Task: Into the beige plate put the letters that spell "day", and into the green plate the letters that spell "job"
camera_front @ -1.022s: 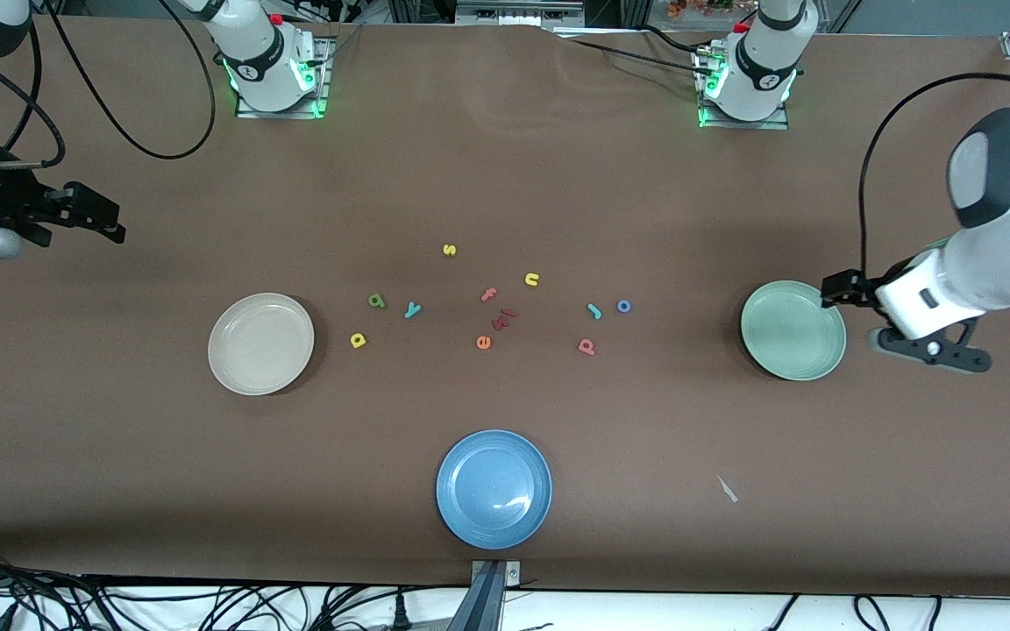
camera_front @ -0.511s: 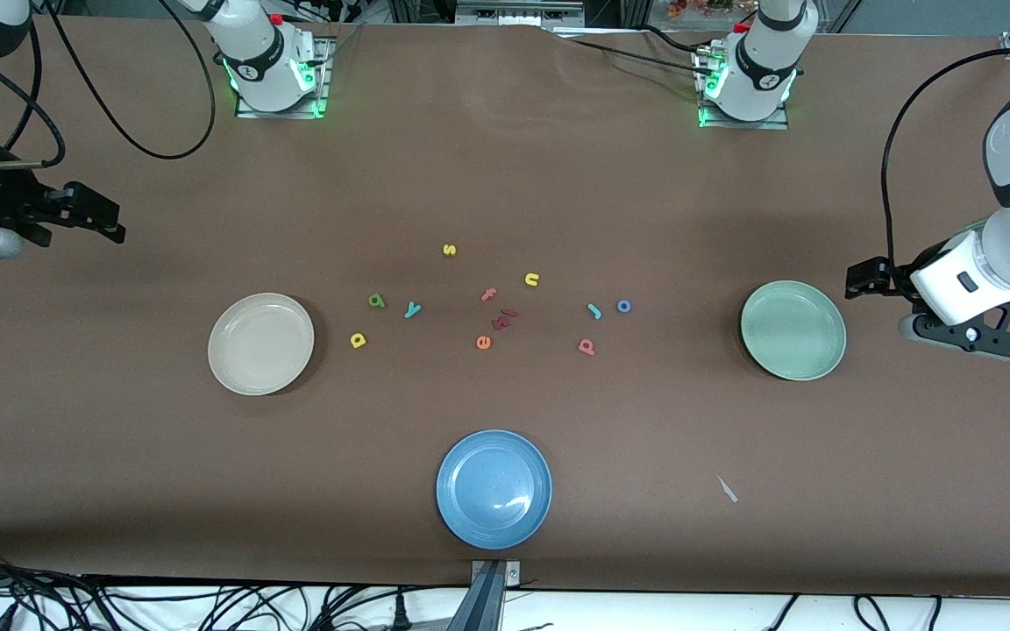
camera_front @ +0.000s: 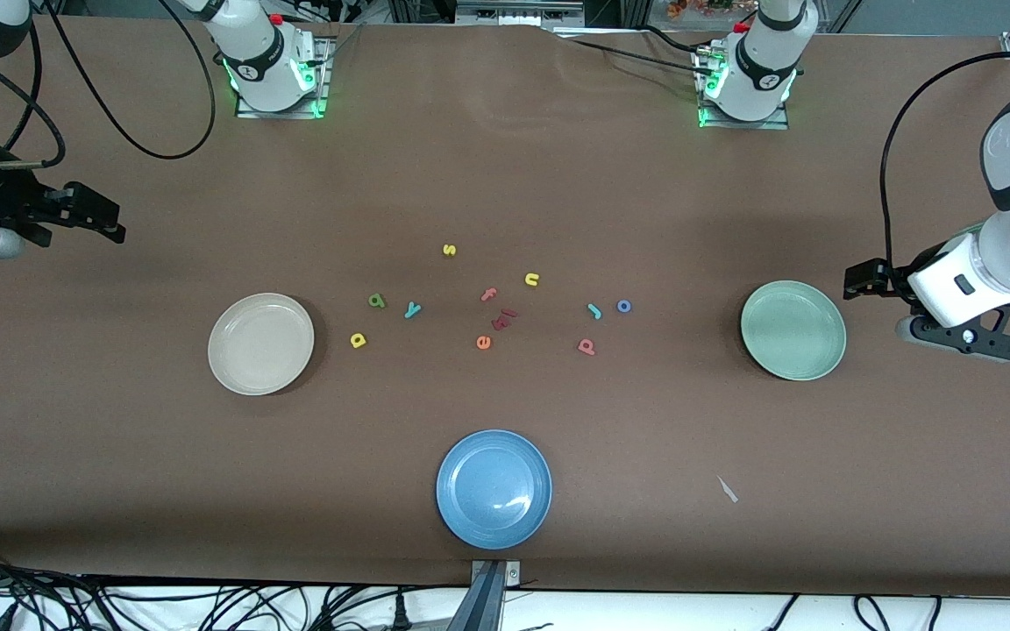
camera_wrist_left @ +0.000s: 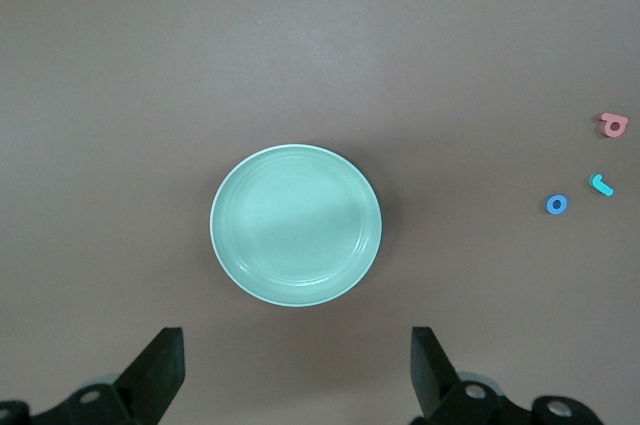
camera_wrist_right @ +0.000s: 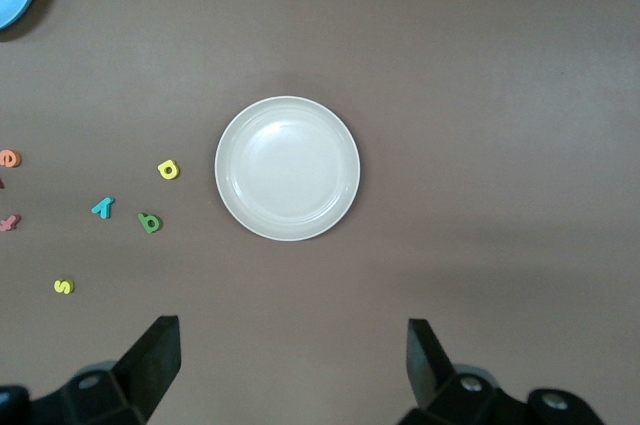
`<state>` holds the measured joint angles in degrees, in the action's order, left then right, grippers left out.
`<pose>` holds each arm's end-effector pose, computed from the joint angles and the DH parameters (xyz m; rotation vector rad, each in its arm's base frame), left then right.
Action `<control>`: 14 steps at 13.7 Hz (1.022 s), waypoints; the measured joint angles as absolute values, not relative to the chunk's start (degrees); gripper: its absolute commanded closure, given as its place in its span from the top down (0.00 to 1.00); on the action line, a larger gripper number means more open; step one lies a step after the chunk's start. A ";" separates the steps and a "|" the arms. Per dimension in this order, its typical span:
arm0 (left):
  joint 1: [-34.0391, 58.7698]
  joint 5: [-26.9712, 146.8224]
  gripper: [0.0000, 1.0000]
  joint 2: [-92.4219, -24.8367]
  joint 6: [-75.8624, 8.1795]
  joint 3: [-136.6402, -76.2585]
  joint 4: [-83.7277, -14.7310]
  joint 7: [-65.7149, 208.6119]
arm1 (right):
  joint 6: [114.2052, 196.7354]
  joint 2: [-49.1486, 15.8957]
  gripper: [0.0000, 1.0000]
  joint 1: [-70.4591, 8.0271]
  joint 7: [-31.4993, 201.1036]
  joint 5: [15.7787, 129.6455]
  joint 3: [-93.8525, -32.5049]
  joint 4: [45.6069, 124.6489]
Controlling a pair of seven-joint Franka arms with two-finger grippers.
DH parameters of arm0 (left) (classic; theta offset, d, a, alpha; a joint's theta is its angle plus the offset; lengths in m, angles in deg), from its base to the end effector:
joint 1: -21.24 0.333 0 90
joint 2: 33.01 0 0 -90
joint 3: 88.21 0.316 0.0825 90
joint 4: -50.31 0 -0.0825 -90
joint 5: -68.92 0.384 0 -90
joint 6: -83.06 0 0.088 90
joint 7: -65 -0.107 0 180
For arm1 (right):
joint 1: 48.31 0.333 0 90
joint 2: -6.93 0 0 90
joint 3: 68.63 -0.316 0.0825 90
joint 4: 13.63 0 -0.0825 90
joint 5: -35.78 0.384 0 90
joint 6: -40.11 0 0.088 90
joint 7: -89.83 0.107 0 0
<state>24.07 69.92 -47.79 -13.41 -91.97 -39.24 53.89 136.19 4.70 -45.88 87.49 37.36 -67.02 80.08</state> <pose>0.6253 -0.0046 0.4847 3.1050 -0.3308 -0.2128 0.5734 0.0112 0.5811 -3.1142 -0.0814 -0.0044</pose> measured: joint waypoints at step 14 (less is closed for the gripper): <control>23.32 69.90 0.99 -48.79 -13.41 -92.25 -39.52 53.98 | 136.19 4.70 1.00 -45.83 87.49 37.36 -67.06 80.08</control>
